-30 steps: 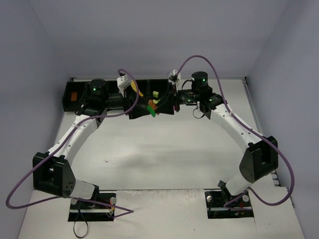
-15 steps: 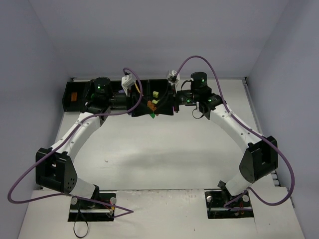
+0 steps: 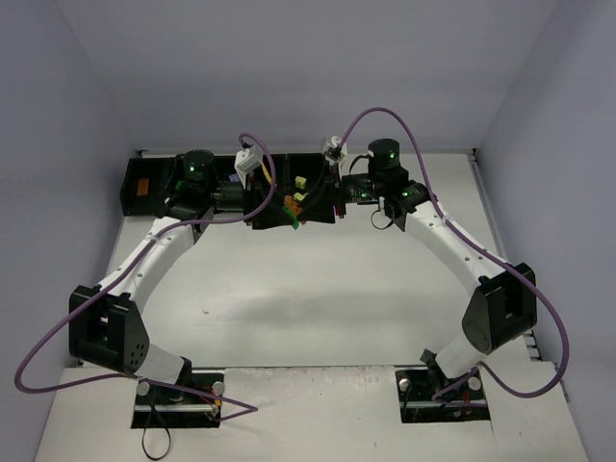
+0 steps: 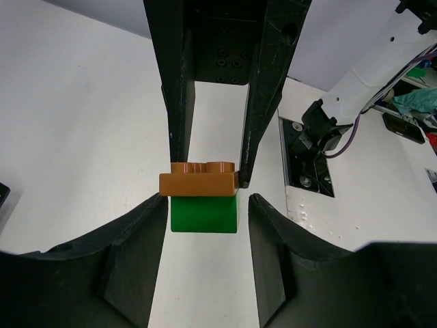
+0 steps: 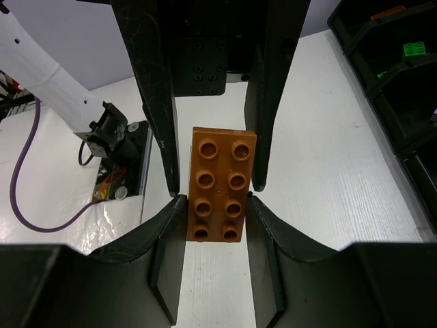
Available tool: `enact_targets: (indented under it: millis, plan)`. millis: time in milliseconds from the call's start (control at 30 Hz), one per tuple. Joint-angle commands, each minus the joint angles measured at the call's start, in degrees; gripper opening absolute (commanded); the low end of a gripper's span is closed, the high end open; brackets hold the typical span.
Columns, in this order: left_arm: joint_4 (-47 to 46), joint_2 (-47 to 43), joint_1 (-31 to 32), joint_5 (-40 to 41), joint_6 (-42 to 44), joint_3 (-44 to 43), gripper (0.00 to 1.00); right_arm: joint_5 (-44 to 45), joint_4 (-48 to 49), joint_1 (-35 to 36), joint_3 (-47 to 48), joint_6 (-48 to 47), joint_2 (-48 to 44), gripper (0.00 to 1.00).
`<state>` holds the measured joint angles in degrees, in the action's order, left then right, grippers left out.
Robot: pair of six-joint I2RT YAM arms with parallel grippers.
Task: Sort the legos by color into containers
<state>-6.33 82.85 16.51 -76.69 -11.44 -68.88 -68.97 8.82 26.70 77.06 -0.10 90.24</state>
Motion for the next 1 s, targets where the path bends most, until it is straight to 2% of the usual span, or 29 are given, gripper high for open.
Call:
enact_targets:
  millis: [0, 33, 133, 267, 367, 400, 600, 833, 933, 967]
  plan:
    - [-1.3, -0.9, 0.1, -3.4, 2.9, -2.0, 0.44, -2.8, 4.5, 0.1, 2.2, -0.3, -1.7, 0.0]
    - [-1.3, -0.7, 0.1, -3.4, 3.0, -2.3, 0.44, -3.0, 4.6, 0.2, 2.2, -0.3, -1.6, 0.0]
    - [-1.4, -0.7, 0.1, -3.4, 3.5, -2.7, 0.26, -3.2, 4.5, 0.2, 2.1, -0.2, -1.7, 0.0]
    - [-2.7, -0.6, 0.2, -3.2, 2.9, -2.7, 0.24, -3.3, 4.5, 0.3, 2.0, -0.1, -1.6, 0.0]
    - [-3.1, -0.3, 0.1, -3.2, 2.8, -2.7, 0.12, -3.2, 4.6, 0.2, 1.6, -0.1, -1.5, 0.0]
    - [-2.8, -0.1, -0.2, -3.2, 3.2, -2.4, 0.05, -2.8, 4.5, 0.0, 1.5, -0.1, -1.6, 0.0]
    - [1.4, 0.7, -2.3, -3.4, 5.6, 0.0, 0.03, -1.9, 4.5, -2.3, 0.6, 0.0, -3.0, 0.0]
    - [3.0, 0.9, -6.5, -2.2, 4.1, 2.5, 0.03, 1.9, 4.1, -4.6, -1.4, 0.1, -4.8, 0.0]
    - [4.7, 0.0, -10.0, 3.9, 3.4, 2.3, 0.04, 5.8, 4.0, -4.7, -2.5, 2.3, -5.4, 0.0]
    - [4.4, -1.0, -12.5, 9.8, 1.7, 2.3, 0.04, 7.5, 3.9, -4.7, -3.3, 2.5, -6.0, 0.0]
